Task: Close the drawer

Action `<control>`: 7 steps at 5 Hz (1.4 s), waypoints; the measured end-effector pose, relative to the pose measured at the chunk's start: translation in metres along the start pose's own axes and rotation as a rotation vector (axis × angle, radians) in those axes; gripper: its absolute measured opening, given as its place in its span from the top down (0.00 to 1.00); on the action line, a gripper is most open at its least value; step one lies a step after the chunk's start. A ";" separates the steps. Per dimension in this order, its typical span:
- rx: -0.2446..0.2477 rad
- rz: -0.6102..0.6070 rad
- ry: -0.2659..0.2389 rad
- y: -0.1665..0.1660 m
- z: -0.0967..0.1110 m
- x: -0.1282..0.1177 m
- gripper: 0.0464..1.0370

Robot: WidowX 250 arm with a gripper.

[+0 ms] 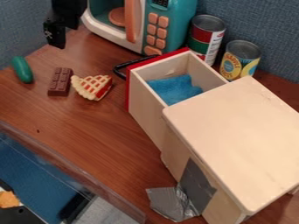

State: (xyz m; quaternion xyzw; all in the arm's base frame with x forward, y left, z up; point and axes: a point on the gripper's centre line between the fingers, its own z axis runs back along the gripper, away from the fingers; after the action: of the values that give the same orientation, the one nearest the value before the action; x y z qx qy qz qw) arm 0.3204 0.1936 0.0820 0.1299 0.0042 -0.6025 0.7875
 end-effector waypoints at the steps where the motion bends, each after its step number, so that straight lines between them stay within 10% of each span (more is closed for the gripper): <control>1: -0.008 -0.221 0.039 0.009 -0.008 0.013 0.04; 7: -0.156 -0.435 -0.077 -0.005 -0.035 0.102 0.04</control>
State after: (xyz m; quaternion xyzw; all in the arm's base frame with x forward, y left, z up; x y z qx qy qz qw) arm 0.3489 0.1031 0.0304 0.0414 0.0487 -0.7603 0.6465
